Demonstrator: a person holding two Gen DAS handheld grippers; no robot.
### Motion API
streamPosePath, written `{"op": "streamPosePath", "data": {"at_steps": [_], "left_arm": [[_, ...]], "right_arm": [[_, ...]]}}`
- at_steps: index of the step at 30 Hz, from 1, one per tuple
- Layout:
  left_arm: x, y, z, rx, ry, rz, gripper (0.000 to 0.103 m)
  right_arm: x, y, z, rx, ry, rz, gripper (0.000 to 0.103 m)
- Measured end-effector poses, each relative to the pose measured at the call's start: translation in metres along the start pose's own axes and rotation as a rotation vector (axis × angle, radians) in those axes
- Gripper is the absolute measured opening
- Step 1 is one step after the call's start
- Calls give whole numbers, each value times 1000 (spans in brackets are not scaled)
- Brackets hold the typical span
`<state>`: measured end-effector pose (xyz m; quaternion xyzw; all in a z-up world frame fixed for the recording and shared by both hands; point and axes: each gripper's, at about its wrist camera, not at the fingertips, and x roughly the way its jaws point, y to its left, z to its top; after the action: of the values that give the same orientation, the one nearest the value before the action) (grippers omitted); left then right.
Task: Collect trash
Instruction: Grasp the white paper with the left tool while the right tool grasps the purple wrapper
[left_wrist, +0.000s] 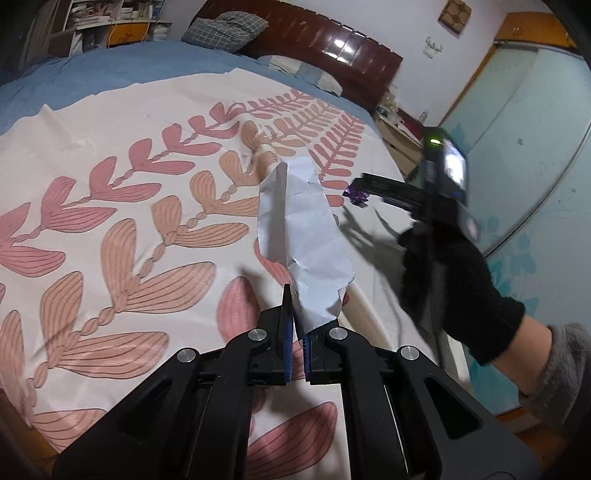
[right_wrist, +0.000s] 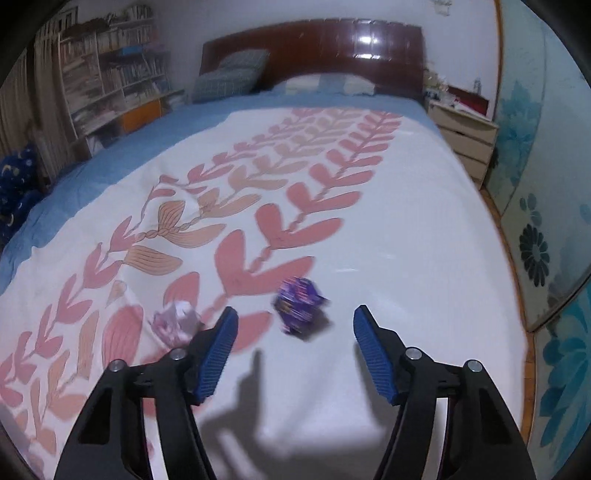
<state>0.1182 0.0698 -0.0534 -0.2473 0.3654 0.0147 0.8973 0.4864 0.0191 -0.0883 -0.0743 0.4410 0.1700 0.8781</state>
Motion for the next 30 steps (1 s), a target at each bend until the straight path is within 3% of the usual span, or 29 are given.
{"op": "streamPosePath", "data": {"at_steps": [2,6,9,15,17,20,21,30], "left_arm": [[-3,2,1,-1,0,-1,4],[-9,2,5,-9,-23,-15,4],[-17,-1,6,1,-46,-17,4],[-29,-4,-2,-73,-79,-34,4],[-26,-8,-5,-62,-74,-28,4],[-22,-10,-4,-52,-71,-28,4],[-21,-11,-4,-46,-72,-28,4],[-8,5,7,-71,-45,-40,4]], "right_arm": [[14,6,-1,-7,50,16,5],[-1,-3,-14,40,35,54,5],[-30,-10,-33,-6,15,58,5],[-57,-40,-54,-1,27,79,9],[-57,-46,-53,28,28,88,14],[-52,-40,-44,17,-9,89,46],[-48,-33,-38,1,-22,88,49],[20,21,18,-16,-11,84,49]]}}
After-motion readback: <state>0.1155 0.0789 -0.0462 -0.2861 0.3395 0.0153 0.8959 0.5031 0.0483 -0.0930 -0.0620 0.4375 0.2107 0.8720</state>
